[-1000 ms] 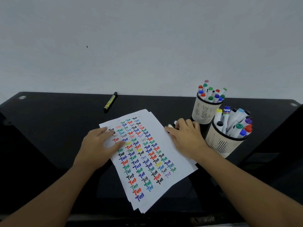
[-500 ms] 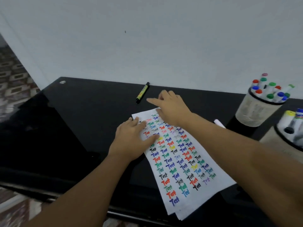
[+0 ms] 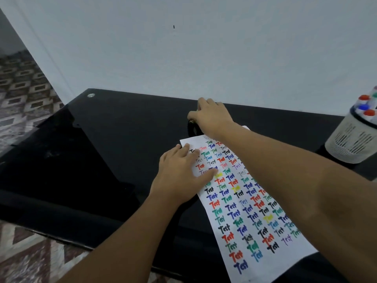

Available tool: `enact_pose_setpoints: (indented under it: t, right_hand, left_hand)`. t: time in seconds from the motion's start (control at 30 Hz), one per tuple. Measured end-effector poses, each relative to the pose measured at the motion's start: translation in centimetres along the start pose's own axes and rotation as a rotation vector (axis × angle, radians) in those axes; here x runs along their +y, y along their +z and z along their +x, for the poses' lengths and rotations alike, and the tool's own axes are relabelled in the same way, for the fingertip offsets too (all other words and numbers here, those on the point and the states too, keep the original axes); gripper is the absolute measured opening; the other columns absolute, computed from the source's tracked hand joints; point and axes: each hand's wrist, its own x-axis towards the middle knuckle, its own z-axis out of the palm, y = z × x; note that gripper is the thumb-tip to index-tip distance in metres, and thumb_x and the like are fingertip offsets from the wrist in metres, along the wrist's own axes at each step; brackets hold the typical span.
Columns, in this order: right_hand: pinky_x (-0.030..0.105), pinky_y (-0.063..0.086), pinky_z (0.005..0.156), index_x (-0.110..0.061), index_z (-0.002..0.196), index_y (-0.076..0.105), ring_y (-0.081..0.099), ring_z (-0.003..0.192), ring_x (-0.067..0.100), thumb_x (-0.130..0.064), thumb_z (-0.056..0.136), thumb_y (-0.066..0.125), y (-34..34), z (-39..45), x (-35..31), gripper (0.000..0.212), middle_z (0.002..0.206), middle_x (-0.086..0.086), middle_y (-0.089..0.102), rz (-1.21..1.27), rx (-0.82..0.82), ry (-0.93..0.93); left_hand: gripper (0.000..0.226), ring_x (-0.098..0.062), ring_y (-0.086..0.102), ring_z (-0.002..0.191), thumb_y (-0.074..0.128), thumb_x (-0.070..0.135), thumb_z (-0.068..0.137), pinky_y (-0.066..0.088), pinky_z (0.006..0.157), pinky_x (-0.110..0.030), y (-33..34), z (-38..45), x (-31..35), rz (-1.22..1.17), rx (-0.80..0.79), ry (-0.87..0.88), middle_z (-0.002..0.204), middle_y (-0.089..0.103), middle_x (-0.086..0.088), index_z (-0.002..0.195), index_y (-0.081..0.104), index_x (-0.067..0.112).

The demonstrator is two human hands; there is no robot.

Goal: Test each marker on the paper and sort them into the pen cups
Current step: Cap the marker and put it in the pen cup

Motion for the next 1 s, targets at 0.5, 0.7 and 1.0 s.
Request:
enact_pose_setpoints:
  t: [0.5,0.7,1.0]
  right_hand:
    - [0.043,0.057,0.059,-0.03,0.098,0.056,0.062,0.066,0.021,-0.026,0.096,0.067,-5.8,-15.0,1.0,0.012,0.092,-0.005,0.069,1.209,0.247,0.413]
    - [0.051,0.062,0.083,-0.031,0.099,0.057,0.072,0.1,0.013,-0.032,0.097,0.071,-4.7,-18.8,2.6,0.014,0.108,-0.009,0.073,1.235,-0.011,0.372]
    - [0.048,0.029,0.12,-0.035,0.131,0.057,0.057,0.109,0.011,-0.057,0.105,0.045,-5.4,-17.2,2.2,0.036,0.115,-0.013,0.066,0.334,-0.081,0.009]
  left_hand:
    - [0.082,-0.012,0.028,0.144,0.051,0.056,0.099,0.033,0.119,-0.043,-0.6,-0.6,0.6,-0.223,0.212,0.001,0.158,0.031,0.004,0.162,0.008,0.028]
    - [0.053,-0.018,0.042,0.134,0.049,0.038,0.105,0.039,0.111,-0.038,-0.3,-0.6,0.3,-0.12,0.247,0.103,0.144,0.052,0.004,0.154,0.037,0.024]
    - [0.029,-0.017,0.055,0.106,0.056,0.033,0.103,0.04,0.092,-0.033,0.1,-0.5,-0.1,-0.006,0.261,0.243,0.113,0.069,0.006,0.125,0.066,0.018]
